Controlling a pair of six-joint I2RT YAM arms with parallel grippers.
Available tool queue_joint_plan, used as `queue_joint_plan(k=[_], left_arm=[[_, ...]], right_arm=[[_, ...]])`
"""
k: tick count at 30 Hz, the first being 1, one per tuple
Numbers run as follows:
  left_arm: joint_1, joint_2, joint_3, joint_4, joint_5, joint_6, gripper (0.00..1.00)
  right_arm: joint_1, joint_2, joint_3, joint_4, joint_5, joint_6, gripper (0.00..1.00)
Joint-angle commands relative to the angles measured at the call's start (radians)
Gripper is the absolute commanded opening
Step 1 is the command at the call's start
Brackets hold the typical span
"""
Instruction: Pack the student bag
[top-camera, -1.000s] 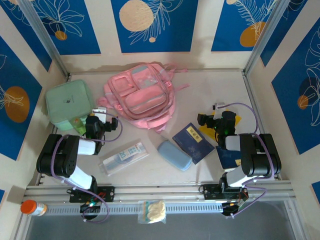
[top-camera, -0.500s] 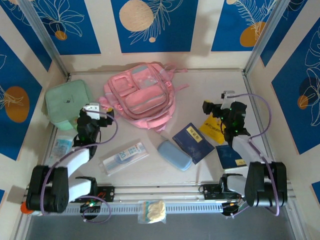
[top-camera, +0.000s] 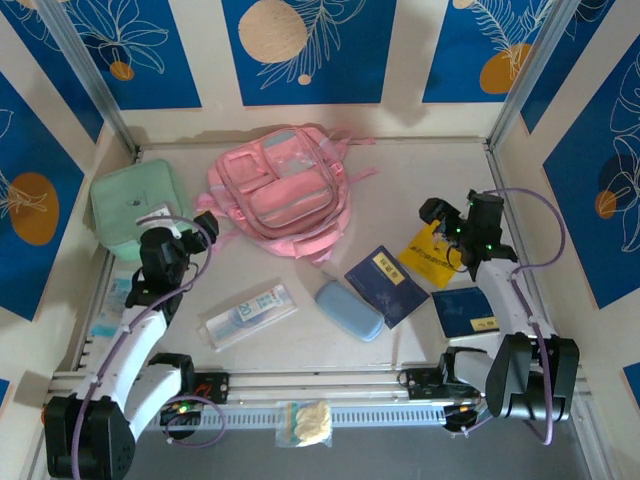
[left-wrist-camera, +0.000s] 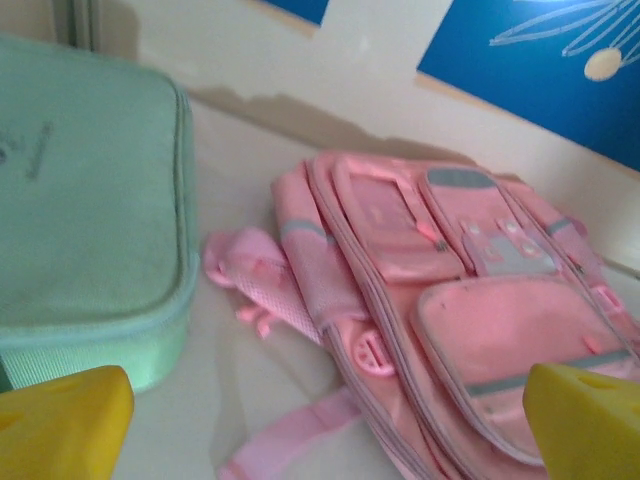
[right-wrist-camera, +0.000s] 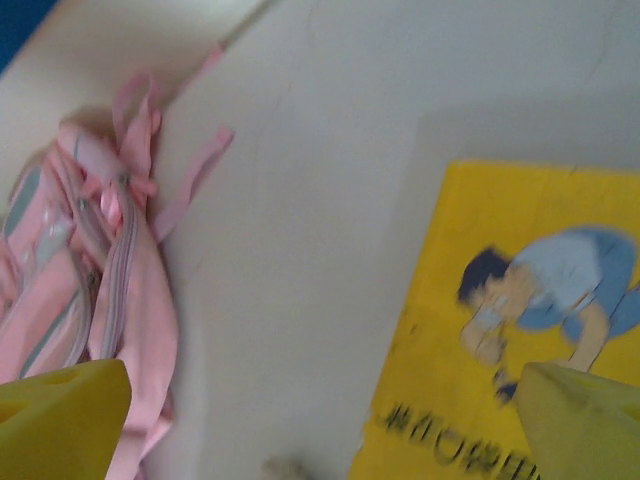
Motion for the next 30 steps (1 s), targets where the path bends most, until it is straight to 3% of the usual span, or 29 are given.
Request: queue_joint_plan(k=[1, 7, 15, 19, 25, 30], left_arm=[[-0.009, -0.009, 0.053, -0.191, 0.125, -0.148, 0.99], [-0.131, 0.012, 0.086, -0.304, 0.164, -0.252, 0.99], [-0.333, 0.130, 0.130, -0.303, 0.143, -0.361, 0.99], [-0.418, 0.233, 0.151, -0.240, 0.133, -0.387, 0.99], [-0.494, 0.385, 0.181, -0.132, 0.111, -0.403, 0.99], [-0.514, 0.525, 0.199, -0.020, 0.099, -0.425, 0.99]], right_arm=[[0.085, 0.031, 0.072, -0.149, -0.044, 0.062, 0.99], [0.304, 0.192, 0.193, -0.238, -0.026, 0.113, 0.99], [0.454, 0.464, 0.395, -0.240, -0.080, 0.163, 1.00], [0.466, 0.605, 0.495, -0.210, -0.123, 0.192, 0.89], [0.467, 0.794, 0.668, -0.257, -0.119, 0.193, 0.80], [0.460, 0.889, 0.755, -0.257, -0.146, 0.181, 0.65]])
